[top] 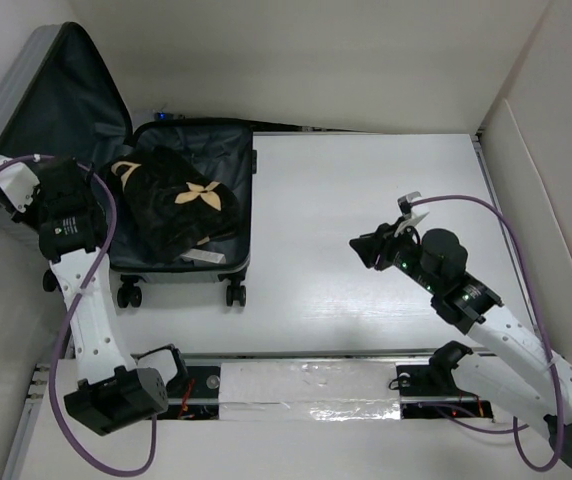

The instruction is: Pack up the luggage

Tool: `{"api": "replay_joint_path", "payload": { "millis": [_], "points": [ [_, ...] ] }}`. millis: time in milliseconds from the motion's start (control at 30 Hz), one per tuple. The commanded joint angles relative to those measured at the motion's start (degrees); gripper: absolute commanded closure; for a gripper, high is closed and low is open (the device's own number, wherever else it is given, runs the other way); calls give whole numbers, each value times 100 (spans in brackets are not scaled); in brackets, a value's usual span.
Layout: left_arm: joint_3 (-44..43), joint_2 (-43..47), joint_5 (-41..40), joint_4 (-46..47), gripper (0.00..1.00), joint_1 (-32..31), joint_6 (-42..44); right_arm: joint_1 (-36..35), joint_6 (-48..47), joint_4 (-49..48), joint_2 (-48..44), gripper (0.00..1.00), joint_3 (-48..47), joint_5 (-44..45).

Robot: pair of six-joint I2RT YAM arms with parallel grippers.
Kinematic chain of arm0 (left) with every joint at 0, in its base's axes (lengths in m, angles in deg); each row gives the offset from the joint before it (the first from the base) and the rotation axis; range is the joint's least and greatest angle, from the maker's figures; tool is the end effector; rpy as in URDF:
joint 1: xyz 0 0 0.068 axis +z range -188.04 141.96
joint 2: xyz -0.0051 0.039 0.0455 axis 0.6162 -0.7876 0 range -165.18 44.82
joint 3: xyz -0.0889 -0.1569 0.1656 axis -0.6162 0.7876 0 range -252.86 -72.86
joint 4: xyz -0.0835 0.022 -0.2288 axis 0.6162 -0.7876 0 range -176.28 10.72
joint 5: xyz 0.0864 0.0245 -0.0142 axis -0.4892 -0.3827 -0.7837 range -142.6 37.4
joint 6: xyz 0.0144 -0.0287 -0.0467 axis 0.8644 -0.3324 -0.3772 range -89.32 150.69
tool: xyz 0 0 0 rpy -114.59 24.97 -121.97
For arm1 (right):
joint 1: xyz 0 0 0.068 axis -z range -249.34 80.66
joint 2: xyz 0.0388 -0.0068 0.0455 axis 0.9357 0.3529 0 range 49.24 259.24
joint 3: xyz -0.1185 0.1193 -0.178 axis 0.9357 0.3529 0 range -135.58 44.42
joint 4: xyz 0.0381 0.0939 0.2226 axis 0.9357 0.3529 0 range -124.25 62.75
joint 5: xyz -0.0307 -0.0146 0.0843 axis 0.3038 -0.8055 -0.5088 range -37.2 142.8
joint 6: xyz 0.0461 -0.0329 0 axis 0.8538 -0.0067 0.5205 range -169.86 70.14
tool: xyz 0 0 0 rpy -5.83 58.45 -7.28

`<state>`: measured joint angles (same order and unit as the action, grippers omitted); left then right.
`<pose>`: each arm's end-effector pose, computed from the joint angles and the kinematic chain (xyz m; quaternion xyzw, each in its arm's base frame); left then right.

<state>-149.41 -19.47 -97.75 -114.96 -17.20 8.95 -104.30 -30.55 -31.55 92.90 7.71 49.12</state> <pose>0.1961 0.1046 0.3915 -0.4765 0.6427 0.3169 0.5093 0.1579 0.1135 0.2888 -0.1245 0.7537 0.3160 0.5627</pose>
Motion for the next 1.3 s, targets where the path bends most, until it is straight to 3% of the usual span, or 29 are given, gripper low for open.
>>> {"api": "replay_joint_path", "payload": {
  "millis": [0, 133, 233, 333, 400, 467, 567, 600, 633, 733, 767, 867, 933, 967, 1033, 1067, 1100, 1133, 1167, 1267],
  "points": [
    [-52, 180, 559, 308, 100, -255, -120, -46, 38, -42, 37, 58, -223, 342],
    [-149, 364, 997, 413, 100, -686, -15, -46, 73, -59, 55, 58, -196, 597],
    [78, 785, 2252, 912, 100, -1246, 73, -46, 108, -103, 125, 58, -188, 606],
    [780, 1740, 3859, 2112, 100, -1888, 388, -46, 134, -155, 301, 58, -188, 606],
    [1455, 2095, 5633, 2625, 100, -1943, 643, -46, 143, -208, 424, 58, -179, 562],
    [1695, 2280, 7116, 2751, 100, -1943, 679, -46, 143, -208, 581, 58, -196, 544],
    [2266, 2473, 8604, 2751, 100, -1943, 794, -46, 126, -208, 679, 58, -240, 518],
    [2520, 2526, 8810, 2690, 86, -1943, 820, -46, 126, -208, 723, 58, -249, 526],
    [2670, 2588, 9013, 2637, 43, -1943, 881, -46, 134, -208, 732, 58, -240, 561],
    [3163, 2983, 9664, 2453, 12, -1943, 1013, -46, 134, -208, 793, 57, -231, 606],
    [3269, 3254, 9865, 2522, 10, -1943, 918, -46, 134, -208, 811, 57, -240, 614],
    [3402, 3678, 10042, 2654, 12, -1943, 776, -46, 134, -208, 899, 59, -231, 641],
    [3174, 3687, 9973, 2697, 18, -1943, 759, -46, 134, -287, 934, 68, -231, 658],
    [3069, 3617, 9564, 2724, 24, -1943, 663, -46, 134, -383, 943, 83, -214, 667],
    [2612, 3416, 8738, 2733, 30, -1943, 320, -46, 134, -437, 960, 96, -188, 667],
    [2349, 3136, 7785, 2777, 36, -1943, 23, -46, 126, -437, 995, 100, -188, 685],
    [2234, 2968, 7340, 2803, 44, -1943, -128, -46, 117, -437, 1004, 100, -188, 685],
    [2111, 2775, 6892, 2821, 61, -1943, -268, -46, 117, -454, 1013, 100, -179, 685],
    [1979, 2338, 6105, 2795, 69, -1943, -391, -46, 108, -481, 1013, 100, -170, 685],
    [1399, 1459, 4776, 2672, 78, -1943, -735, -46, 91, -551, 1013, 100, -152, 641]
  ]
}}
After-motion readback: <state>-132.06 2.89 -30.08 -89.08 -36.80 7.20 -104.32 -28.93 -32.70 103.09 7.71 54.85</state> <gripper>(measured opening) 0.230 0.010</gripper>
